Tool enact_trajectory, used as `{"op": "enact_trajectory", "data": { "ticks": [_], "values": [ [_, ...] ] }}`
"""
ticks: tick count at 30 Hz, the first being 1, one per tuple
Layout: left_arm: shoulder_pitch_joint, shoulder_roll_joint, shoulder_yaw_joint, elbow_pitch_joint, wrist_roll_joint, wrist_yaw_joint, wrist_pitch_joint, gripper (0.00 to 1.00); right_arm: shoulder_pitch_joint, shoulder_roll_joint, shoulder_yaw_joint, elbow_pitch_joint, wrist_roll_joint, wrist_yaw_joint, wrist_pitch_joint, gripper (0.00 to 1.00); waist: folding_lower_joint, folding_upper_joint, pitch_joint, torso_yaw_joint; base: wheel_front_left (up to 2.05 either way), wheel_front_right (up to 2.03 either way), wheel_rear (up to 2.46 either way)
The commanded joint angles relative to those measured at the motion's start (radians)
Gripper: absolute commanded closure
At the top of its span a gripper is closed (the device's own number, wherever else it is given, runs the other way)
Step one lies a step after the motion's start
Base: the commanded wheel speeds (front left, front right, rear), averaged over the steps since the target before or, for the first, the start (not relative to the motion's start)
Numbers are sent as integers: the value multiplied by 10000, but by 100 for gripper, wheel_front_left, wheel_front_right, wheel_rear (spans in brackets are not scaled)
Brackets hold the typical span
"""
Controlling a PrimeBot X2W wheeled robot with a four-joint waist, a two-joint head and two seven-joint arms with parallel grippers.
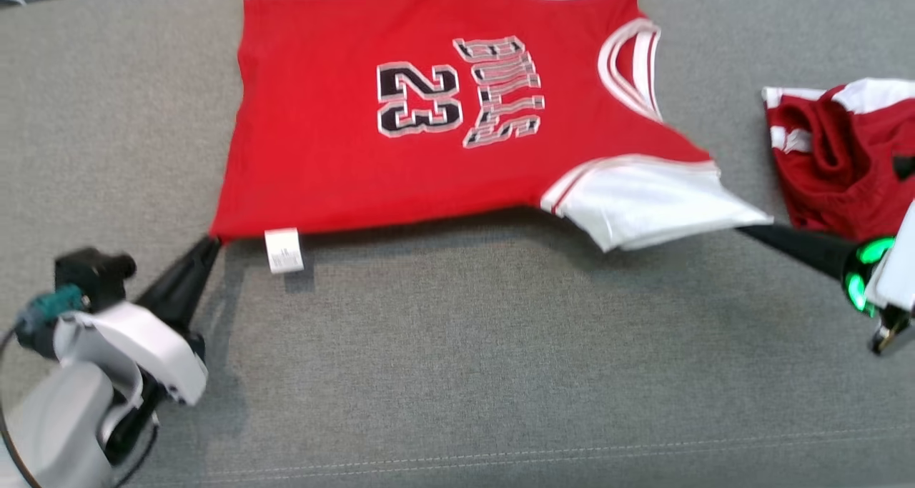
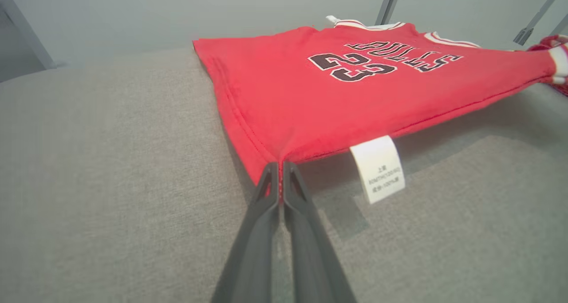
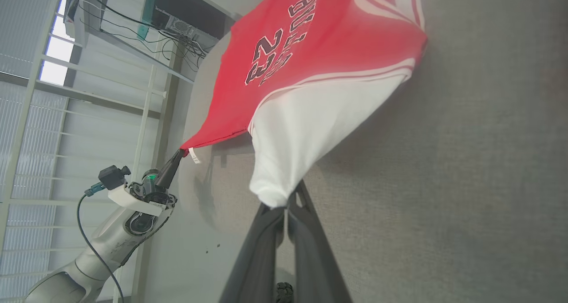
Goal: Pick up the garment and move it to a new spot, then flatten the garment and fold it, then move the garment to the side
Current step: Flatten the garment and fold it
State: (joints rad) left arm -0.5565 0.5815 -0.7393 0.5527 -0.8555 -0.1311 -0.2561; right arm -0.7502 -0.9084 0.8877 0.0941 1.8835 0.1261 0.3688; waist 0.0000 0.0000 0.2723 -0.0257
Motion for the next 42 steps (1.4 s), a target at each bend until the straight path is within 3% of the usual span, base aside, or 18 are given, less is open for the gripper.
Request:
{"op": "enact_trajectory", "data": {
  "ticks": [1, 9, 16, 27, 28, 29, 30, 31, 37, 42],
  "values": [
    [39, 383, 473, -36, 99, 4, -56, 100, 517, -418, 5, -239, 107, 46, -115, 100, 0, 0, -361, 47, 0, 0, 0],
    [1036, -177, 874, 220, 393, 4, -56, 100, 1484, -505, 359, -621, 332, 46, -551, 100, 0, 0, -960, 236, 0, 0, 0],
    [1682, -329, 874, 411, 528, 4, -56, 100, 2214, -546, 734, -838, 404, 46, -665, 100, 0, 0, -1356, 340, 0, 0, 0],
    [1625, -602, 913, 920, 774, 4, -57, 100, 2372, -368, 1394, -770, -131, 46, -472, 100, 0, 0, -1133, 339, 0, 0, 0],
    [1615, -627, 920, 976, 788, 4, -57, 100, 2335, -315, 1468, -732, -223, 46, -436, 96, 0, 0, -1100, 325, 0, 0, 0],
    [1611, -655, 937, 1022, 798, 4, -57, 75, 2306, -264, 1534, -669, -286, 46, -412, 61, 0, 0, -1076, 310, 0, 0, 0],
    [1621, -694, 926, 1102, 797, 4, -57, 30, 2267, -225, 1598, -601, -369, 46, -394, 0, 0, 0, -1061, 294, 0, 0, 0],
    [1632, -736, 913, 1171, 766, 4, -57, 0, 2225, -209, 1670, -550, -480, 46, -360, 0, 0, 0, -1057, 285, 0, 0, 0],
    [1683, -781, 1105, 1256, 687, 4, -57, 0, 2109, -295, 1619, -470, -829, 46, -721, 0, 0, 0, -1134, 265, 0, 0, 0],
    [1895, -871, 2044, 1176, 937, 4, -57, 0, 2084, -417, 1219, -362, -1620, 46, -2127, 0, 0, 0, -1361, 265, 0, 0, 0]
  ]
}}
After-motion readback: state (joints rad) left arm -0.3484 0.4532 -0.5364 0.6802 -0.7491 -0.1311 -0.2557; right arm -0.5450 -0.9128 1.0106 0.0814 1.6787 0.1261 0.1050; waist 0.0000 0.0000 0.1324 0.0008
